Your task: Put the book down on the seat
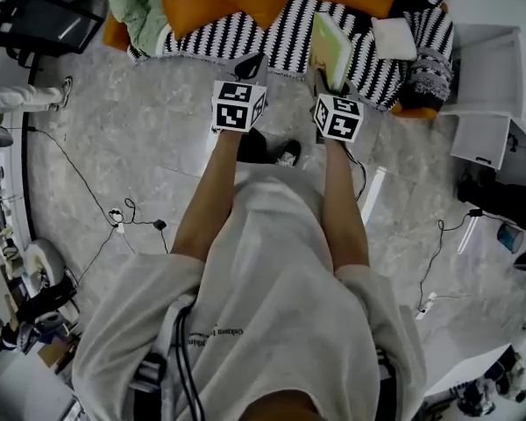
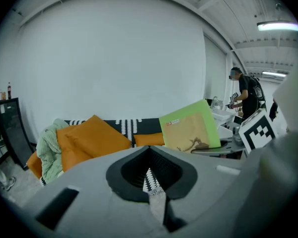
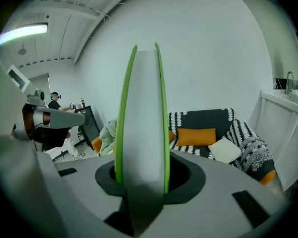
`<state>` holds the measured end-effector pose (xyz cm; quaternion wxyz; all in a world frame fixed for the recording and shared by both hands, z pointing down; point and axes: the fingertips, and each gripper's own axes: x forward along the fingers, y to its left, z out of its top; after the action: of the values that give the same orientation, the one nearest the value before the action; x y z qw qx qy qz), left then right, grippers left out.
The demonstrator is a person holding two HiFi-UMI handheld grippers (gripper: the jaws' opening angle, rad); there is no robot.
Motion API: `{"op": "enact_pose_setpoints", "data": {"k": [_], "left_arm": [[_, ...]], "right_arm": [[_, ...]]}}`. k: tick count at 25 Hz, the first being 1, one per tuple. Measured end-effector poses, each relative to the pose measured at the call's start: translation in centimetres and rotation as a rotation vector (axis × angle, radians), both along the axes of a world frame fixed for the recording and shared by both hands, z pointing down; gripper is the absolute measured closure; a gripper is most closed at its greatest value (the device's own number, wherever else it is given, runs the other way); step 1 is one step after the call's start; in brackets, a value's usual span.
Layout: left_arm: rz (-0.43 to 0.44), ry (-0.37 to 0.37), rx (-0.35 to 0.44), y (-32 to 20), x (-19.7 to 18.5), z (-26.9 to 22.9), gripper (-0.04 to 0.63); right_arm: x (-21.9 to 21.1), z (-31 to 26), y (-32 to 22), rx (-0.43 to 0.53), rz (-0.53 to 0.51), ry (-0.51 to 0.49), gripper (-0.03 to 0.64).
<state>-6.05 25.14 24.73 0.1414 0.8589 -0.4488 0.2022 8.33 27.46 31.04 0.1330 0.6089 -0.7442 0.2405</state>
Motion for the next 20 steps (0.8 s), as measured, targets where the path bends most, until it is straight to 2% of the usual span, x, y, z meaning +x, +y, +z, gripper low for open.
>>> {"op": "enact_pose_setpoints", "data": {"k": [5, 9, 15, 20], "left_arm": [[-0.06, 0.06, -0.013, -1.2, -1.5, -0.1, 0.587], [-0.069, 0.074, -0.006, -3.0, -2.1, 0.0, 0.586], [-0.064, 0.109, 0.0, -7.5, -0.9, 0.0, 0.586], [-0.058, 0.118, -0.007, -10.0, 0.8, 0.3, 0.586]], "right_arm": [[-0.3, 0.7, -0.5, -0.008, -0.028, 0.025, 0.488], [-0.4, 0.8, -2.0, -0.002, -0.039, 0.076, 0.488], [1.2, 0.9, -5.0, -0.006, -0.034, 0.137, 0.488], [2.9, 2.3, -6.3, -0.034, -0.017, 0.147, 0.488]]}}
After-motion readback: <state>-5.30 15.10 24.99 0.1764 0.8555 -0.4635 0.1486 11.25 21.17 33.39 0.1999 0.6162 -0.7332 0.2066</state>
